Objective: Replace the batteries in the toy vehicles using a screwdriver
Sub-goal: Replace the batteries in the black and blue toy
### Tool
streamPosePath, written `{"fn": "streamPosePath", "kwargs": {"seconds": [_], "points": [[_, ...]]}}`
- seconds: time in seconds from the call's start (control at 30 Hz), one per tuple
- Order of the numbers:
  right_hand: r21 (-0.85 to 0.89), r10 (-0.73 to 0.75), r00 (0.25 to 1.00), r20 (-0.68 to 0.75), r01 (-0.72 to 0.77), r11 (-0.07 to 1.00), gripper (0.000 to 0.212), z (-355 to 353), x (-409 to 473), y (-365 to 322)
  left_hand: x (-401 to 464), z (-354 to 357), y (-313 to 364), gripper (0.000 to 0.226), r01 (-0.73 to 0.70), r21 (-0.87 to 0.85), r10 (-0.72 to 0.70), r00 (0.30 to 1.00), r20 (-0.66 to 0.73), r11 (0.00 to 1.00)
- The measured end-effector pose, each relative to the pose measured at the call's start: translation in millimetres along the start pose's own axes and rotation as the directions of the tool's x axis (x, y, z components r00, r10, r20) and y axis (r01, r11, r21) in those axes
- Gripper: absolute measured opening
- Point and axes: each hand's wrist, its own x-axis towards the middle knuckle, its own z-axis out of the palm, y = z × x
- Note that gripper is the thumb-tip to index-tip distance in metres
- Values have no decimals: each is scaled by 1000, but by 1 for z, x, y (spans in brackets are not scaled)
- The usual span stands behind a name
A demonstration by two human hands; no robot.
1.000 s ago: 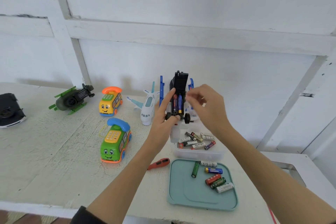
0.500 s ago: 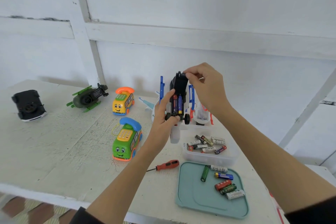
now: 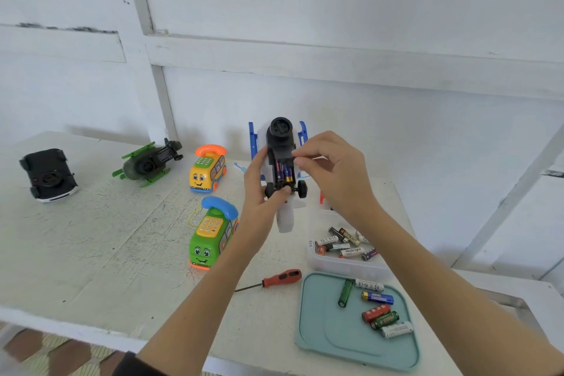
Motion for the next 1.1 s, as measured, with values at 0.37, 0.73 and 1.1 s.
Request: {"fn": "streamPosePath", "kwargs": {"seconds": [0.37, 0.73, 1.1], "points": [[4, 19, 999, 40, -19, 1000, 13, 11, -8, 6, 7, -9, -7, 86, -26, 52, 28, 999, -35, 998], [38, 161, 978, 132, -168, 985, 8, 15, -2, -1, 8, -16, -14, 83, -74, 48, 76, 996, -42, 996], [-18, 288, 931, 223, -291, 957, 13, 20, 8, -5, 5, -18, -10, 80, -111, 41, 112, 994, -17, 993]]}}
